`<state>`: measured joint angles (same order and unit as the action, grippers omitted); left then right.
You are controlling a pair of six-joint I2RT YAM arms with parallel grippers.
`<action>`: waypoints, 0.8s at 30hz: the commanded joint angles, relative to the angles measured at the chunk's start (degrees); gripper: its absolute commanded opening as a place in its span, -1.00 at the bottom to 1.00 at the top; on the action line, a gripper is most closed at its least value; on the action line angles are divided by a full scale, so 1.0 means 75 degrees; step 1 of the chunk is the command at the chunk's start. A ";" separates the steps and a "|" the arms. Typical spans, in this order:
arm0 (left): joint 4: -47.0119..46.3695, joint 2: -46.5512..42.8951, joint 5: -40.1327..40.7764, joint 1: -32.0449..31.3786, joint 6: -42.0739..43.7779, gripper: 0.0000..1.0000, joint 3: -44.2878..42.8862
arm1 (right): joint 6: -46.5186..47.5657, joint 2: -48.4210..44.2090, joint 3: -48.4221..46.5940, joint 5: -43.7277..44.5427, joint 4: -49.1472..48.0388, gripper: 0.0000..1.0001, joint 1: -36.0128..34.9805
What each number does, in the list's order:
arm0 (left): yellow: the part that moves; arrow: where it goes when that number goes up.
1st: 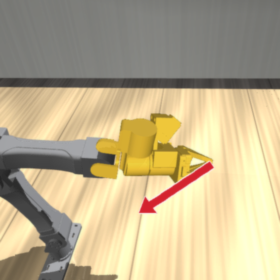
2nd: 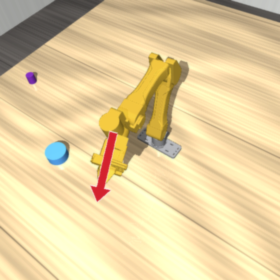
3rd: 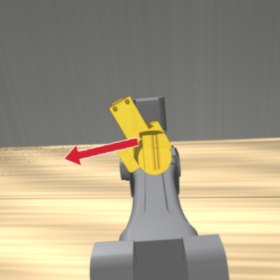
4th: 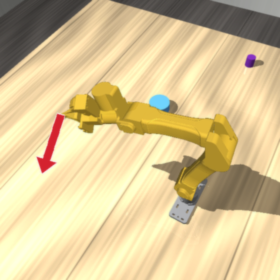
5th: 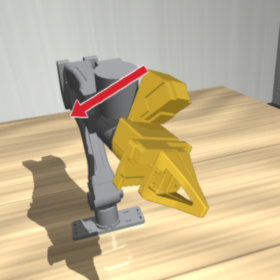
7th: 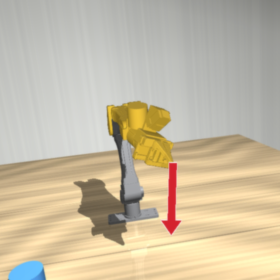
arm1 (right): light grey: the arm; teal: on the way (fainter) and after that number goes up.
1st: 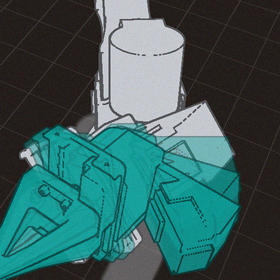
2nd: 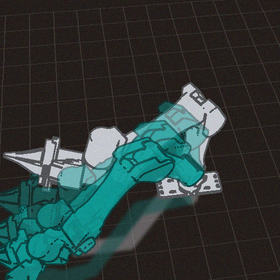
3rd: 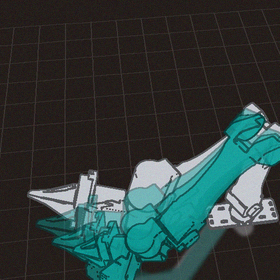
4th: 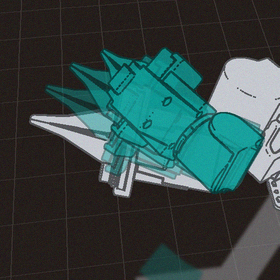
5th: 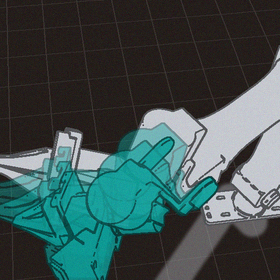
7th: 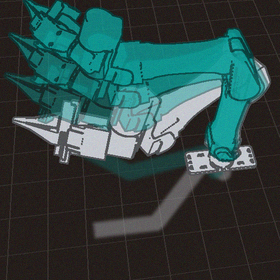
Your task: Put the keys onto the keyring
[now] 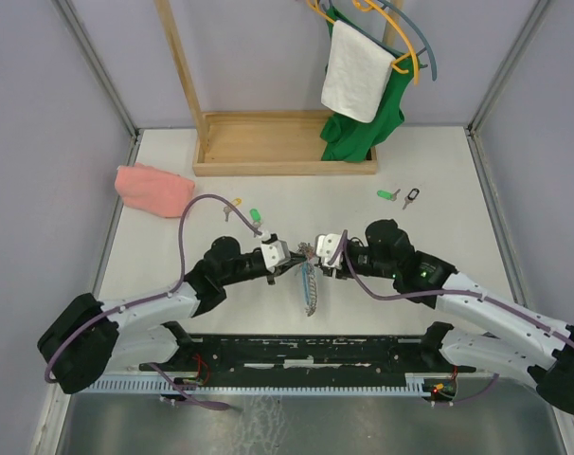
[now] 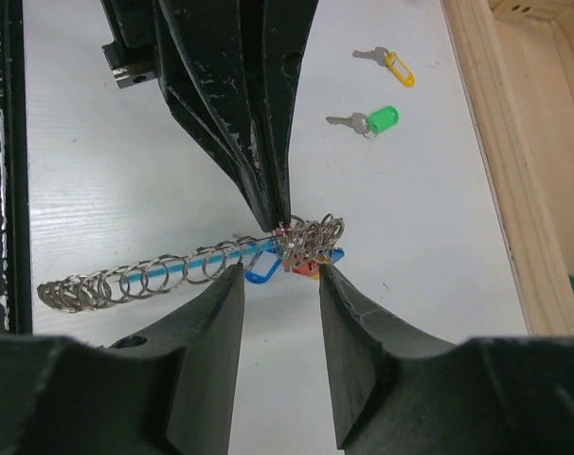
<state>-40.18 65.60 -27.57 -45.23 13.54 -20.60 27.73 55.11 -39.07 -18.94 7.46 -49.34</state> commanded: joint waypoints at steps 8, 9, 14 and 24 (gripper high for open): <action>0.4628 -0.0634 0.1920 -0.1155 0.1411 -0.95 -0.2162 | 0.0891 0.0554 -0.1296 -0.1134 0.1677 -0.11 0.0572; 0.4772 -0.0631 0.1989 -0.1211 0.1427 -0.95 -0.2266 | 0.0823 0.0644 -0.1305 -0.1359 0.1598 -0.13 0.0659; 0.5282 -0.0674 0.2236 -0.1404 0.1463 -0.95 -0.2613 | -0.0174 0.0697 -0.0632 -0.2468 0.0030 -0.14 0.1290; 0.6482 -0.0571 0.2482 -0.1598 0.1406 -0.95 -0.3448 | -0.1573 0.1207 0.0570 -0.3665 -0.3223 -0.16 0.1577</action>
<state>6.70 62.41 -10.61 -56.75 21.67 -40.95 21.32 63.59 -36.38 -40.53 -3.44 -37.60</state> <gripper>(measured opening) 0.043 0.426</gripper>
